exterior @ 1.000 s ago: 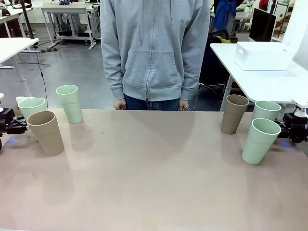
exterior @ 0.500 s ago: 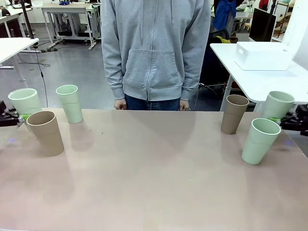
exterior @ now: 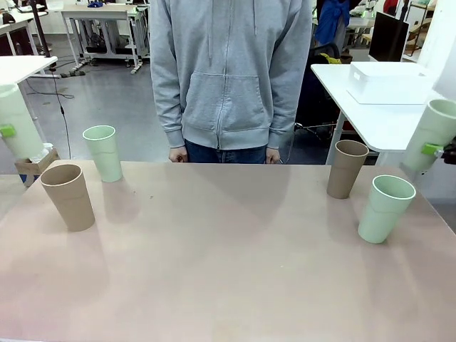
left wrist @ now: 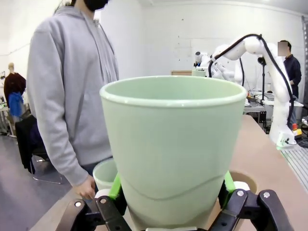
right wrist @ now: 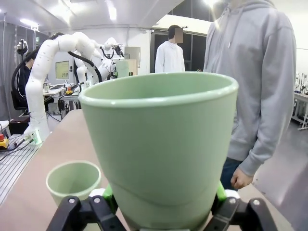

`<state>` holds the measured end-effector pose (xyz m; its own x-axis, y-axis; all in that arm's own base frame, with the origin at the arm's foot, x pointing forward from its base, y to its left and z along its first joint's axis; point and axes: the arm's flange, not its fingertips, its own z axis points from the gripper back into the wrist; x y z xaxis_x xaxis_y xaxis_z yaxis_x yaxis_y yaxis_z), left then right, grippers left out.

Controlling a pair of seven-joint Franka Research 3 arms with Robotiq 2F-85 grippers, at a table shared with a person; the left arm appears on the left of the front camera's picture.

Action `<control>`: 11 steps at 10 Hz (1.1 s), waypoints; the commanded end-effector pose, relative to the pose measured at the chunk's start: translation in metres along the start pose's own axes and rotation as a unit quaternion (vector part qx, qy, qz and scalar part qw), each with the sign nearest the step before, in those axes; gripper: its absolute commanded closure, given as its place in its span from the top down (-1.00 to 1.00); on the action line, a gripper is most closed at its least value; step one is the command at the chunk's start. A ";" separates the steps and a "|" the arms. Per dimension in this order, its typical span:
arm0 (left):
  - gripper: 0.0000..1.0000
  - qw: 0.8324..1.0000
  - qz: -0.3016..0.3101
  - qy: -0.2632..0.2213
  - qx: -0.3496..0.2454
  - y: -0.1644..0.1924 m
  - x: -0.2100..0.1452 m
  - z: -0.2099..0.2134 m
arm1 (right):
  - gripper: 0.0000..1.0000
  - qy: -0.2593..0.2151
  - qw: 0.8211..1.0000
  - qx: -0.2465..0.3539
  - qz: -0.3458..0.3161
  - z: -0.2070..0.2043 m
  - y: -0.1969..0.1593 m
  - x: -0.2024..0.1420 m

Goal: Stack the cups and store them in the basket.
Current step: Pick up two Reusable plastic cups , one in each hand.

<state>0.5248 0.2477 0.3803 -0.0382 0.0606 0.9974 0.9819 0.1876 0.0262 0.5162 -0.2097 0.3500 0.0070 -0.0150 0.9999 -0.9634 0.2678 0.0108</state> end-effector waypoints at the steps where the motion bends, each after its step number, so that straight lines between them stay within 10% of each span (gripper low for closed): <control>1: 0.73 1.000 0.003 -0.018 0.008 -0.009 0.044 -0.019 | 0.69 0.017 0.999 -0.034 -0.017 -0.018 0.015 0.040; 6: 0.73 0.997 0.047 0.049 0.024 -0.070 0.088 -0.084 | 0.69 0.034 0.996 -0.076 -0.032 -0.047 0.104 0.100; 11: 0.73 0.996 0.051 0.062 0.032 -0.183 0.068 -0.129 | 0.69 0.031 0.996 -0.059 -0.065 -0.069 0.204 0.077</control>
<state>0.3799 0.0971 0.4498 0.1095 -0.0243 0.9937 0.9680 0.2299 -0.1011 0.3490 -0.0906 0.4257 0.1237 -0.0152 0.9922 -0.9280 0.3524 0.1211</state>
